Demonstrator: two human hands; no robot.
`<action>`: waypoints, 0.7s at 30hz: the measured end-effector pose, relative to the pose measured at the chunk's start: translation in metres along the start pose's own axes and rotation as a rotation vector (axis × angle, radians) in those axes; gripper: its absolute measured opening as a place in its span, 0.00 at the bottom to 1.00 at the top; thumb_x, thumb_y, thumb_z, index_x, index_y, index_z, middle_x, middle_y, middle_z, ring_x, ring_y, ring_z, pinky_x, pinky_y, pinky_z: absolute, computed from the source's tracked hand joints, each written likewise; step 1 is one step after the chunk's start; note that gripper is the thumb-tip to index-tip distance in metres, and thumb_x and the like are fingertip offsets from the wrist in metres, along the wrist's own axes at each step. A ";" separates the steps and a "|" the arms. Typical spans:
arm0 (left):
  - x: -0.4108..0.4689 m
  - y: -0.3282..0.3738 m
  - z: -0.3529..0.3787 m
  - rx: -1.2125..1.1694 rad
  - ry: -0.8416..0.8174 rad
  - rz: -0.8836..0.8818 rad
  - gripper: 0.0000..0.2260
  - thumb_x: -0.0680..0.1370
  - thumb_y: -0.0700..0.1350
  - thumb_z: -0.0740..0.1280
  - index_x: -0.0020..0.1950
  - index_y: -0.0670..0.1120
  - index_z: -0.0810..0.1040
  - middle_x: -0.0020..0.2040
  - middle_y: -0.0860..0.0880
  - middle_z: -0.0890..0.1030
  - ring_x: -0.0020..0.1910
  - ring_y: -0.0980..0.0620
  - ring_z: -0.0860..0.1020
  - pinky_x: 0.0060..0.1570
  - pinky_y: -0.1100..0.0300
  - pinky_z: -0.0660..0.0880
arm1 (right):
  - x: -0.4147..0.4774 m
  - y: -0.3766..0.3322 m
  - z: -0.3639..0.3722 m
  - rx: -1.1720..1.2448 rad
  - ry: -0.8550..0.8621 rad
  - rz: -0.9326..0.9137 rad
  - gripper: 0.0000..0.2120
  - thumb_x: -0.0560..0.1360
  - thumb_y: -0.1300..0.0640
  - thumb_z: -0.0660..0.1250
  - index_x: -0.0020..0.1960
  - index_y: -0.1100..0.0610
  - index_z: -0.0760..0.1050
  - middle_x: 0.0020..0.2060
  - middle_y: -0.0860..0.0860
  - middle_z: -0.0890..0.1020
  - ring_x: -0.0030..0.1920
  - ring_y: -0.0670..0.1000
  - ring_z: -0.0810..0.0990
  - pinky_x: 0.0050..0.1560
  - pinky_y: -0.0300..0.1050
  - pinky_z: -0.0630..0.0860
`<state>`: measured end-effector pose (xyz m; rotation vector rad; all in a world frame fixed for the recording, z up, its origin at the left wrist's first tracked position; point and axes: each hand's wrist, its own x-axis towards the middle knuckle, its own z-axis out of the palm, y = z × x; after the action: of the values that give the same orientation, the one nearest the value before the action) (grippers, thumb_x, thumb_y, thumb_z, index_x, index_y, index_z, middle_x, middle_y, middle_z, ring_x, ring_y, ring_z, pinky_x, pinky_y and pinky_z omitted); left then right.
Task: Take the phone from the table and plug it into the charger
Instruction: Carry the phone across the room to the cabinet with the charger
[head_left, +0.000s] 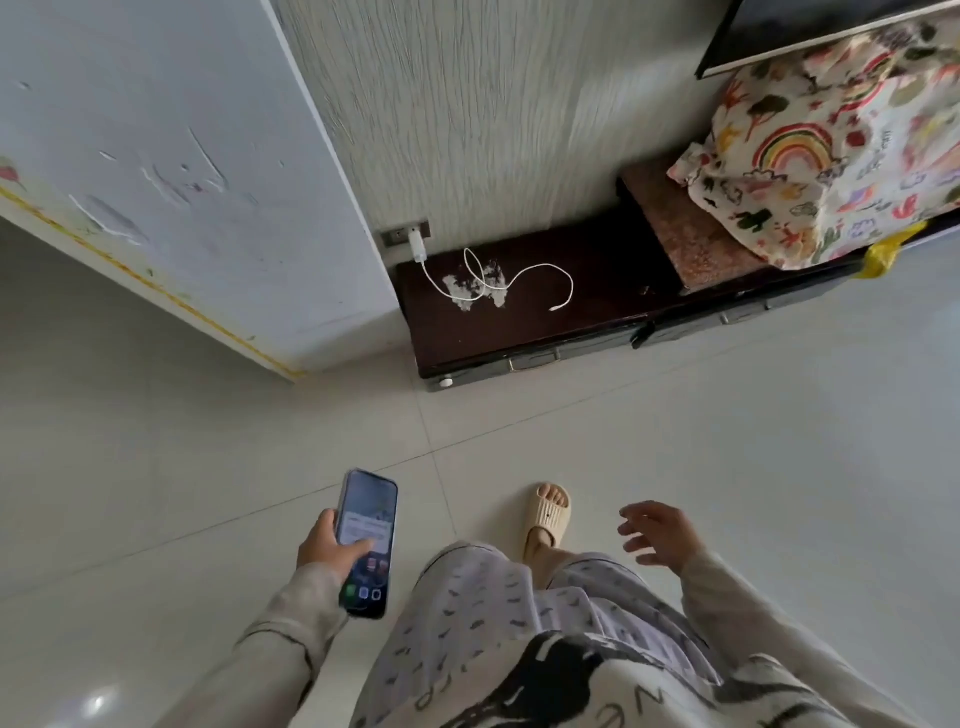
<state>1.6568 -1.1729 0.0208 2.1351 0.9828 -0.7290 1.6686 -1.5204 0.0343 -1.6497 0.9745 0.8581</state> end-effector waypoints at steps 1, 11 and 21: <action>0.001 0.002 0.004 -0.018 0.013 -0.027 0.12 0.70 0.36 0.71 0.39 0.44 0.67 0.56 0.35 0.80 0.54 0.38 0.78 0.48 0.53 0.70 | 0.007 -0.013 -0.006 -0.028 -0.021 -0.014 0.06 0.78 0.67 0.56 0.51 0.63 0.71 0.31 0.53 0.73 0.27 0.50 0.70 0.24 0.35 0.65; 0.021 0.045 0.015 -0.104 0.048 -0.141 0.13 0.70 0.36 0.71 0.52 0.36 0.72 0.58 0.33 0.78 0.57 0.36 0.76 0.57 0.50 0.71 | 0.053 -0.085 -0.027 -0.222 -0.100 -0.044 0.14 0.78 0.67 0.55 0.60 0.71 0.72 0.31 0.52 0.74 0.28 0.49 0.71 0.26 0.37 0.65; 0.084 0.162 -0.004 -0.151 -0.029 -0.044 0.13 0.70 0.38 0.70 0.47 0.43 0.67 0.57 0.36 0.80 0.54 0.38 0.78 0.51 0.54 0.72 | 0.093 -0.116 -0.026 -0.191 -0.096 0.148 0.10 0.79 0.68 0.54 0.41 0.61 0.68 0.30 0.56 0.70 0.10 0.41 0.69 0.13 0.27 0.61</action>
<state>1.8347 -1.2140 0.0183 1.9733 1.0388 -0.6835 1.8152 -1.5424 0.0041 -1.6941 0.9811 1.1496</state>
